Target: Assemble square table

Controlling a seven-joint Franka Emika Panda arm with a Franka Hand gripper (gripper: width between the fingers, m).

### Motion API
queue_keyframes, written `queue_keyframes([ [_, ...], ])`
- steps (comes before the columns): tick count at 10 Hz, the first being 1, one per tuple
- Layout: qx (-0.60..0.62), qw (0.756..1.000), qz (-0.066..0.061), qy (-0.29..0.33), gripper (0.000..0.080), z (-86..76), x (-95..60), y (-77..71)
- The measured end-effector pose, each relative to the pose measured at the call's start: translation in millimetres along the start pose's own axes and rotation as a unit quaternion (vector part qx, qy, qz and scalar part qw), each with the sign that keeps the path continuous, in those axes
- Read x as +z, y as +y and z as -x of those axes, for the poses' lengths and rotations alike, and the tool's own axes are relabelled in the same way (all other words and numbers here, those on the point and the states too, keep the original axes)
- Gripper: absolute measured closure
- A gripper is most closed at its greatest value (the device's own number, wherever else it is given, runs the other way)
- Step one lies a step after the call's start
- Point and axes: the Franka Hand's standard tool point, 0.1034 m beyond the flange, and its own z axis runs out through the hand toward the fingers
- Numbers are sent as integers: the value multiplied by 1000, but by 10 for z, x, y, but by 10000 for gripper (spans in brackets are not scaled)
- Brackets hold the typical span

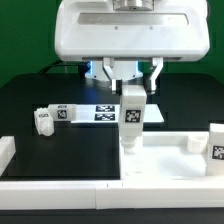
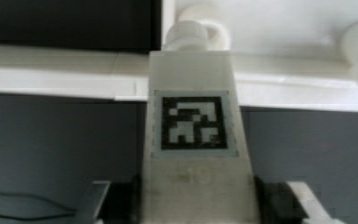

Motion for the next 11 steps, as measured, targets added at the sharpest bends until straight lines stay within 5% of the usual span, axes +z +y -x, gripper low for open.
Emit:
queue_keyframes([
  [2,28,999,1,24,515,-25,-3,-180],
  [11,21,1000,2,7,515,146,216,-221],
])
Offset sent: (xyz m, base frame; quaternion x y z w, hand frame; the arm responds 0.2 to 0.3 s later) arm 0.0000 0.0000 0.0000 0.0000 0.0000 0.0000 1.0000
